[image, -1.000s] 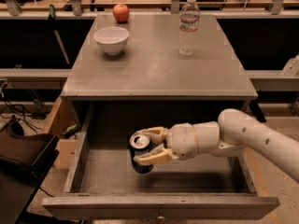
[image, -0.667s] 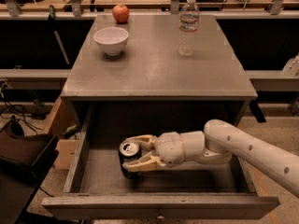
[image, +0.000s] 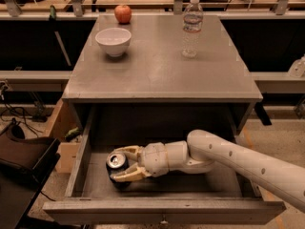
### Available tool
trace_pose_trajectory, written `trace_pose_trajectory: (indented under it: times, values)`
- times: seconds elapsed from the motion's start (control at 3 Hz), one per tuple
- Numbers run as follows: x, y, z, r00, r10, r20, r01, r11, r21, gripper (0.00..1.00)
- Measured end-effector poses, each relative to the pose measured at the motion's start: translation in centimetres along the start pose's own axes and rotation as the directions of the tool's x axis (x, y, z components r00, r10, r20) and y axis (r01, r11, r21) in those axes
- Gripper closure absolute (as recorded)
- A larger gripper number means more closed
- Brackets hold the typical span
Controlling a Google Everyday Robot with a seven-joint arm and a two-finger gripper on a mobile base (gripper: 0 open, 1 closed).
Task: Place pepsi can into top drawer
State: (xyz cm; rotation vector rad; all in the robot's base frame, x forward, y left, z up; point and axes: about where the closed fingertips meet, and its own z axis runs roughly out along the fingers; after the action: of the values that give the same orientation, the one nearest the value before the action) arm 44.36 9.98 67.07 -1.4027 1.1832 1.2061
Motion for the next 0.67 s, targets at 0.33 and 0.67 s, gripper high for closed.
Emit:
trace_pose_trajectory:
  times: [0.33,0.67]
  values:
    - [0.01,0.00,0.09,1.000,0.000,0.002,0.000,1.0000,-0.001,0.83]
    - [-0.02,0.07,0.26,1.000,-0.001,0.003,0.001,1.0000,-0.004,0.60]
